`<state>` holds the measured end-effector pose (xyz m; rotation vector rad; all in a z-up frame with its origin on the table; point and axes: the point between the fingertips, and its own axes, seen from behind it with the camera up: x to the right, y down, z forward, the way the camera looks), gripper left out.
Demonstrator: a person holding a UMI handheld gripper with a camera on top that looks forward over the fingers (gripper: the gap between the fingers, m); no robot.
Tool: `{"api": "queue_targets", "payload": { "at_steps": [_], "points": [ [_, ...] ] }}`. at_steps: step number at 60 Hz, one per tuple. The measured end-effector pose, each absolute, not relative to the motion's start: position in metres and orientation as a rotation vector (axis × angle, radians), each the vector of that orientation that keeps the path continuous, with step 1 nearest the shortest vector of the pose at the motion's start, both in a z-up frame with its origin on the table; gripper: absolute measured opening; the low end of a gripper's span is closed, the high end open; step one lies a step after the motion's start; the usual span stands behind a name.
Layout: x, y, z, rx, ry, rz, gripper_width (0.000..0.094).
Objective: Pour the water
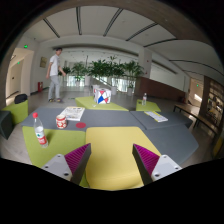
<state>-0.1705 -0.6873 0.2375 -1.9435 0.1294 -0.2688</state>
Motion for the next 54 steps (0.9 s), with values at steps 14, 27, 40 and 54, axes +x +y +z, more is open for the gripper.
{"api": "queue_targets", "payload": {
  "at_steps": [14,27,40,54],
  "points": [
    [-0.227,-0.680,0.200,-1.966,0.078,-0.241,0.0859],
    [-0.359,-0.644,0.141,-2.004,-0.029,-0.120,0.0856],
    [-0.493,-0.563,0.118,-1.940,-0.101,-0.001,0.0856],
    [-0.554,-0.459,0.085,-1.893,-0.087,0.030,0.0848]
  ]
}}
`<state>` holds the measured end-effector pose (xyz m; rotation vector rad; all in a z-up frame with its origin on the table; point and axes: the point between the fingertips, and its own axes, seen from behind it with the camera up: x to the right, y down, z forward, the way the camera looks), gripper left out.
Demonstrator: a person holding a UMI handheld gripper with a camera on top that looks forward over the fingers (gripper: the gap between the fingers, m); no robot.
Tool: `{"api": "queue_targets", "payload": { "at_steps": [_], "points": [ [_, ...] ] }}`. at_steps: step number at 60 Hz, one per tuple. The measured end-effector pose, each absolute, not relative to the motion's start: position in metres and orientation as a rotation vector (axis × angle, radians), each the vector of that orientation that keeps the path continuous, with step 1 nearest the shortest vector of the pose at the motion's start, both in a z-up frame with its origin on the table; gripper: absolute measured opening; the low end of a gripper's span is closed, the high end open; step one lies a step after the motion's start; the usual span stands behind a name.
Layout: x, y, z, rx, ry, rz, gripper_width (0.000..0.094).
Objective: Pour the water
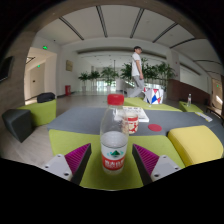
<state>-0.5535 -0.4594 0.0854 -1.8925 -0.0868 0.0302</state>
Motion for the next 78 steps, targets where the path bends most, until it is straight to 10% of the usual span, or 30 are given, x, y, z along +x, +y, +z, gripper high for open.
{"api": "queue_targets", "payload": {
  "at_steps": [27,41,65,78],
  "points": [
    [-0.557,-0.409,0.068,-1.816,-0.054,0.049,0.0320],
    [-0.594,-0.402,0.105,-1.784,-0.101,0.186,0.0319],
    [-0.697,-0.332,0.277,-1.509,0.286,1.303,0.0319],
    [-0.658,-0.246,0.282,-1.257,0.788,1.833,0.0316]
  ]
}}
